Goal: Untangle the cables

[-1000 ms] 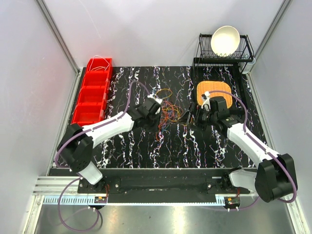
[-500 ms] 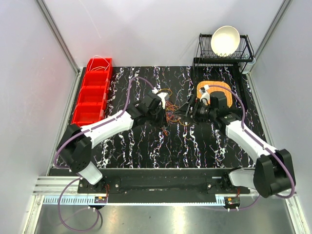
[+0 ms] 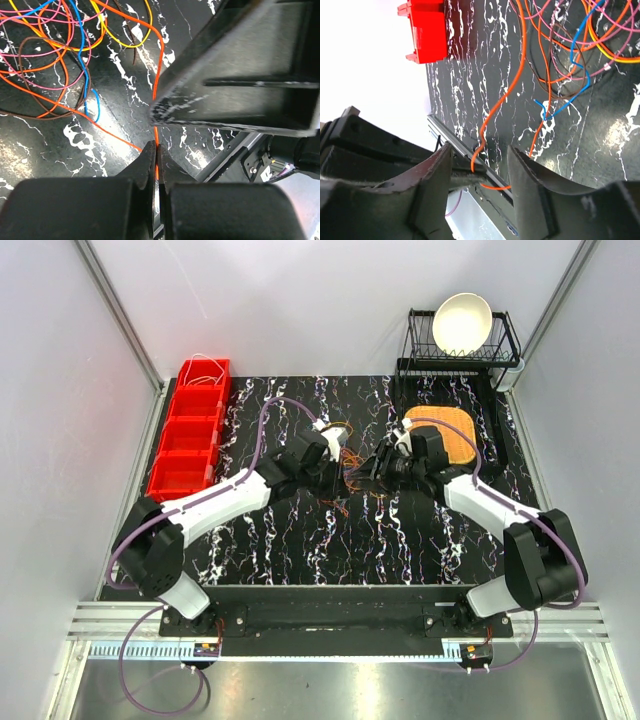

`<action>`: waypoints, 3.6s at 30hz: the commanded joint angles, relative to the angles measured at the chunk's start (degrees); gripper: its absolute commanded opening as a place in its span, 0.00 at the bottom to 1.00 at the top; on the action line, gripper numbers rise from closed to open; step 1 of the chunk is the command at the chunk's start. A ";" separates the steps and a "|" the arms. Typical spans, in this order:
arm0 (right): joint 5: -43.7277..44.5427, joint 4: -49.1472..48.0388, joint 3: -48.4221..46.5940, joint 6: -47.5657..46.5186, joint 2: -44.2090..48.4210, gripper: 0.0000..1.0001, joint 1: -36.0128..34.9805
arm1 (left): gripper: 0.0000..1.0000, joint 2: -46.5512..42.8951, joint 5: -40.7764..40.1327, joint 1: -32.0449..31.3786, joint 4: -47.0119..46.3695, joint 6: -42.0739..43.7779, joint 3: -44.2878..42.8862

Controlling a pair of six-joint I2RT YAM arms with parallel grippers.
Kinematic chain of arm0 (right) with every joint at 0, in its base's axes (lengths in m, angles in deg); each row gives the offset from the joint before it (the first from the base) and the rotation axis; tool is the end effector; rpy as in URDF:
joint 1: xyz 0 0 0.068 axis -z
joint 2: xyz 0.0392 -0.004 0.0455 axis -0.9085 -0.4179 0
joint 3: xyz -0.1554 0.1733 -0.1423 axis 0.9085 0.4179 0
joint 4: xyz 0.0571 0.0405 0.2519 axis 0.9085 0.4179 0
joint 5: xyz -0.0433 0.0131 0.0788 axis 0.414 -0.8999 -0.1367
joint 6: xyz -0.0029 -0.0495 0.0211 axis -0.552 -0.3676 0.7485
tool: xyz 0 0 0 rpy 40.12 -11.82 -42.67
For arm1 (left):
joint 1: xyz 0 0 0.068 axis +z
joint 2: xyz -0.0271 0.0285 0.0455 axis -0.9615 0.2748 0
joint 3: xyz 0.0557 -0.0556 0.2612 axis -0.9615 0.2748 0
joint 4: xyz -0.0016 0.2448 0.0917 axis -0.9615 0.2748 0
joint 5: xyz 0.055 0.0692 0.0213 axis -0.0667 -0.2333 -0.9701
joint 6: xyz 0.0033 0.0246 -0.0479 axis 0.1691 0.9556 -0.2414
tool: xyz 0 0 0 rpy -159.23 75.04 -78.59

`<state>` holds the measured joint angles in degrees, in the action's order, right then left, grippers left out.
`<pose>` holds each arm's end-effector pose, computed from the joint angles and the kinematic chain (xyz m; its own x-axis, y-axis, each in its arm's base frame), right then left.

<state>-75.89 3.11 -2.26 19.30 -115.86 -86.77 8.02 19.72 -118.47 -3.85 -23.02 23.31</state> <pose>0.2809 0.1325 0.2282 -0.9045 0.3108 -0.2920 -0.0834 0.5427 0.8358 0.2427 -0.2499 0.2616 -0.8131 0.1202 -0.5695 0.4651 0.7224 -0.5116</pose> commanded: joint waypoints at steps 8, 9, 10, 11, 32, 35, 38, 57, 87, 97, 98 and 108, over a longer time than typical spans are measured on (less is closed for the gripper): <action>1.38 2.13 -8.74 -1.72 -1.31 0.00 -1.29 | 0.33 -4.98 0.70 -0.84 -3.87 -0.28 1.88; 1.82 3.71 -11.88 -2.51 -1.13 0.00 -1.29 | 0.48 -5.42 0.09 -0.84 -3.70 -0.28 2.06; 2.43 7.90 -14.09 -4.78 -0.70 0.00 -1.29 | 0.66 -6.99 -1.74 -0.84 -3.52 -0.28 2.32; 3.75 10.12 -18.98 -6.02 -0.52 0.00 -1.29 | 0.74 -7.79 -2.98 -0.84 -3.17 -0.37 3.02; -6.35 24.12 -77.59 -14.73 -2.02 0.00 -1.29 | 0.93 -18.69 -10.28 -0.84 -6.95 -1.69 11.72; -2.40 23.94 -67.66 -15.88 1.67 0.00 -1.29 | 0.93 -18.78 -11.69 -0.84 -7.82 -1.60 12.25; -1.25 22.80 -58.02 -15.00 4.49 0.00 -1.20 | 0.93 -18.35 -12.05 -0.93 -11.68 -2.12 13.65; -1.87 22.52 -63.32 -14.03 2.83 0.00 -1.11 | 0.41 4.67 -13.79 -4.97 -32.79 -3.18 6.28; -2.13 30.71 -103.94 -9.46 -6.06 0.00 8.20 | 0.00 29.01 -12.57 21.65 -6.19 7.01 -21.30; 2.61 30.71 -96.39 -14.21 0.97 0.00 8.20 | 0.99 33.27 -9.94 27.55 2.20 9.56 -31.62; 2.79 30.62 -94.99 -14.30 1.67 0.00 8.20 | 0.99 31.59 -7.76 27.20 1.41 9.91 -28.82; -0.28 27.02 -82.32 -11.13 1.77 0.00 8.20 | 0.99 14.97 -11.34 16.39 -3.60 11.86 -15.18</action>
<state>-75.06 31.89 -87.59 6.87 -111.09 -78.79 30.59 7.85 -99.57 -2.32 -11.37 6.98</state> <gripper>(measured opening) 0.012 0.987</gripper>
